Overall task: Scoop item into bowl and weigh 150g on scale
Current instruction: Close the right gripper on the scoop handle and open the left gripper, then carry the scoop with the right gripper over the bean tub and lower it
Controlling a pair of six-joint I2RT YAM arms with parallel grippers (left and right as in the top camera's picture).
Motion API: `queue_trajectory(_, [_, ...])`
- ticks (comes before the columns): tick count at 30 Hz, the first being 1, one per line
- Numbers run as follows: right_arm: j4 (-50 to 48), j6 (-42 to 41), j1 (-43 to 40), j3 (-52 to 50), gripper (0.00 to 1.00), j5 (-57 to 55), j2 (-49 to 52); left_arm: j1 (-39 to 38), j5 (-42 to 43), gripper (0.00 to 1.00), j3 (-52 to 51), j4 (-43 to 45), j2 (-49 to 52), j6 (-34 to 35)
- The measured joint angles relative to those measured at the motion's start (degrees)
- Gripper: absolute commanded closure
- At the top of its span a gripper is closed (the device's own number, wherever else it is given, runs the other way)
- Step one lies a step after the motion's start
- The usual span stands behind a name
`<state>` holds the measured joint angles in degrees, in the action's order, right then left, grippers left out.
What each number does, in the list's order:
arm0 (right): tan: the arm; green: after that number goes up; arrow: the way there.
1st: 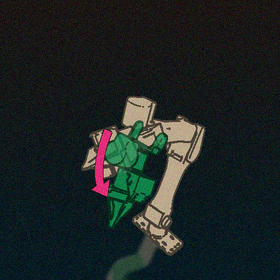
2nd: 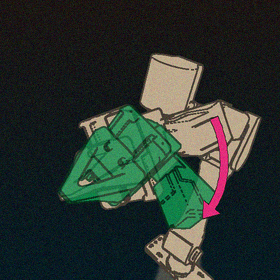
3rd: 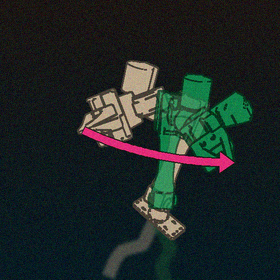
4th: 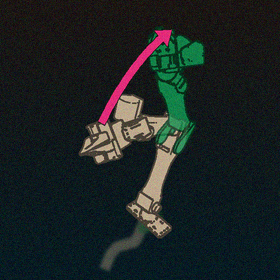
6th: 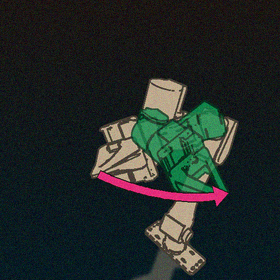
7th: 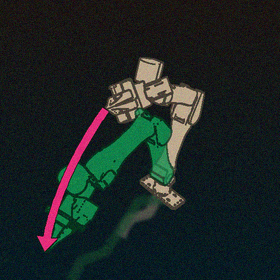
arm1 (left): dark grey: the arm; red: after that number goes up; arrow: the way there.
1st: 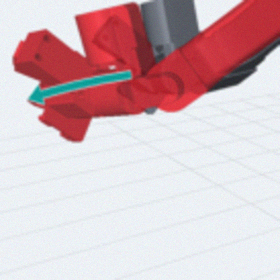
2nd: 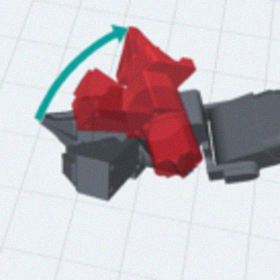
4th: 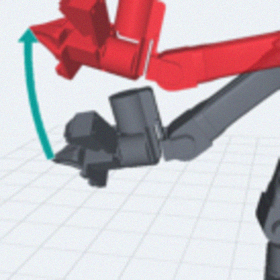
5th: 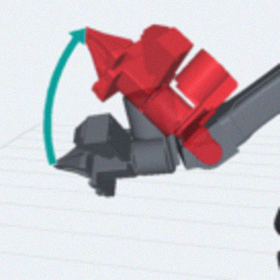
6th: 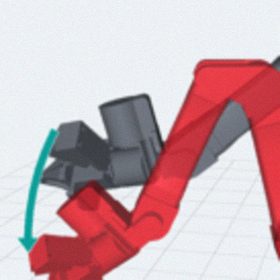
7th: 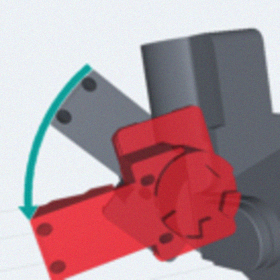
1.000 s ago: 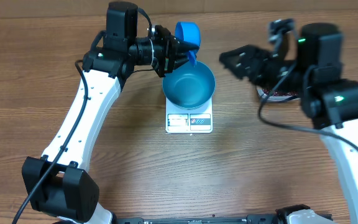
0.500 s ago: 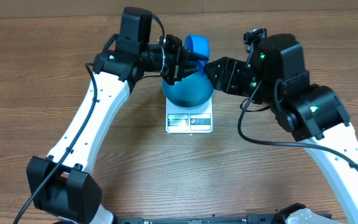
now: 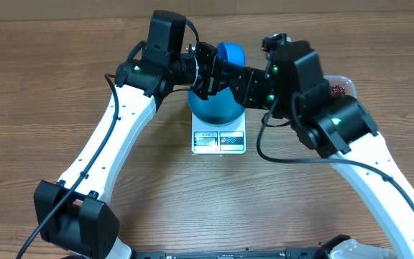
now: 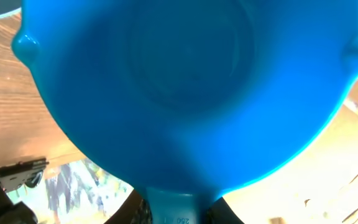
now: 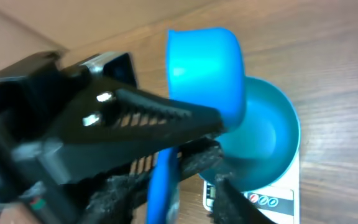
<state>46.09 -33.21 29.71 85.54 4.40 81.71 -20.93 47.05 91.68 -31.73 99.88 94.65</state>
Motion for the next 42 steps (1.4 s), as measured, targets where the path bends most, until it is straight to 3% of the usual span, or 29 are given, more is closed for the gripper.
queue_trajectory(3, [-0.4,0.3,0.0,0.0,0.84,-1.1,0.5,0.0,-0.9,0.96,0.0,0.0,0.0,0.2])
queue_trajectory(7, [-1.0,0.2,0.3,0.1,0.95,-1.7,0.5,-0.1,-1.6,0.96,0.0,0.0,0.0,0.4])
queue_trajectory(15, [-0.9,1.2,0.3,0.1,0.96,-2.3,0.5,-0.1,-1.9,0.93,0.0,0.0,0.0,0.9])
queue_trajectory(19, [-1.0,1.3,0.3,0.1,0.96,-2.6,0.5,-0.1,-1.9,0.58,0.0,0.0,0.0,0.6])
queue_trajectory(23, [-0.2,3.2,0.2,0.1,0.96,-4.0,0.5,-0.1,-2.9,0.05,0.0,0.0,0.0,-2.6])
queue_trajectory(24, [0.2,3.5,0.0,0.1,0.96,-4.2,0.5,-0.1,-3.7,0.0,0.0,0.0,0.0,-4.5])
queue_trajectory(28, [5.6,5.0,-1.9,2.8,0.96,-4.5,0.5,-0.1,-7.0,0.0,0.0,0.8,0.0,-12.6])
queue_trajectory(33, [15.1,8.2,-7.5,13.4,0.96,-4.9,0.6,0.4,-9.8,0.0,0.0,2.7,0.0,-24.2])
queue_trajectory(39, [35.8,13.5,-17.6,33.1,0.96,-4.9,4.7,1.7,-10.9,0.0,0.0,3.0,0.0,-34.5])
queue_trajectory(42, [42.8,16.1,-23.9,37.7,0.96,-4.9,8.1,2.1,-11.1,0.0,0.0,2.7,0.0,-37.4])
